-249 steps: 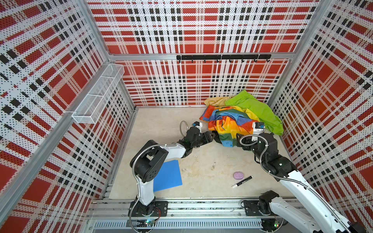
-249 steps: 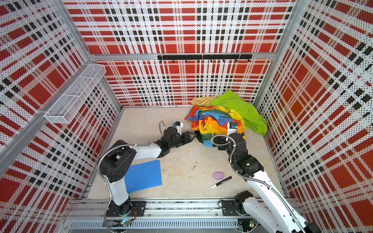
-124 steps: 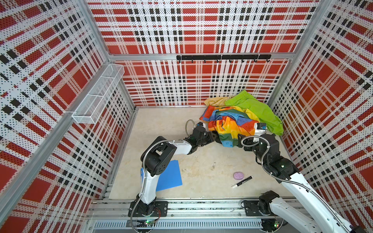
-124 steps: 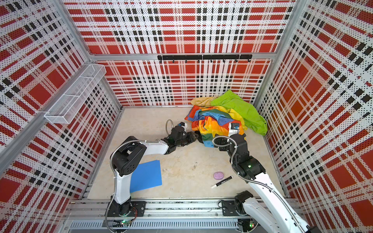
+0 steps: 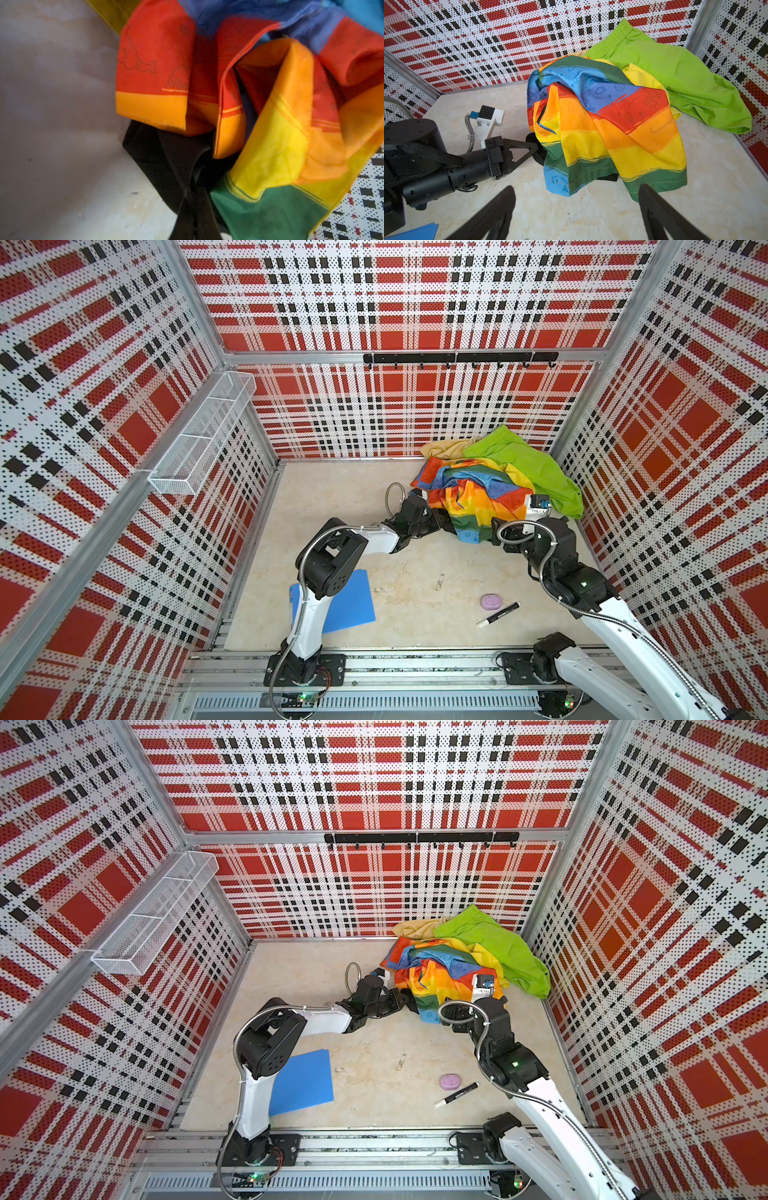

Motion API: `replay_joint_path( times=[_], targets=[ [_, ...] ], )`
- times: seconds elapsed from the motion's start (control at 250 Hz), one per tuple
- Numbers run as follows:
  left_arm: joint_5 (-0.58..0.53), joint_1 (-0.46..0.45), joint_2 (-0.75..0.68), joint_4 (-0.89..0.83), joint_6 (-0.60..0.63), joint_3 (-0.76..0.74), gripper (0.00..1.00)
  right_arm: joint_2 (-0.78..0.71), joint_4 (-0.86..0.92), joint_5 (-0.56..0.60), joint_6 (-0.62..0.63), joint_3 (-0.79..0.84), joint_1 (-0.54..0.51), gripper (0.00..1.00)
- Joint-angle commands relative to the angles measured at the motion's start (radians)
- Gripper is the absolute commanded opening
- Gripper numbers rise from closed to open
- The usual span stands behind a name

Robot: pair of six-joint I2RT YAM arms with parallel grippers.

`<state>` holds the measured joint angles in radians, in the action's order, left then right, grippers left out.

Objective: Pick out a specific cloth from the pile
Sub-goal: 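Grasp the black garment with the left gripper and lift it up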

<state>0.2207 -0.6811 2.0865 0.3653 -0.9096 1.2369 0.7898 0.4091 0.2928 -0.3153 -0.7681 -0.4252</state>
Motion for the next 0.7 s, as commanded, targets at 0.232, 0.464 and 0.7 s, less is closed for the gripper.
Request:
replay_joint_path(
  times=[0.232, 0.464, 0.7],
  targets=[
    [0.036, -0.009, -0.154, -0.023, 0.147, 0.092, 0.00, -0.001, -0.044, 0.005, -0.015, -0.004, 0.000, 0.98],
    [0.078, -0.025, -0.173, -0.021, 0.244, 0.216, 0.00, -0.001, -0.045, 0.009, -0.028, 0.005, 0.000, 0.98],
    [0.103, -0.025, -0.186, -0.022, 0.303, 0.294, 0.00, -0.008, -0.056, 0.014, -0.060, 0.023, 0.000, 0.97]
  ],
)
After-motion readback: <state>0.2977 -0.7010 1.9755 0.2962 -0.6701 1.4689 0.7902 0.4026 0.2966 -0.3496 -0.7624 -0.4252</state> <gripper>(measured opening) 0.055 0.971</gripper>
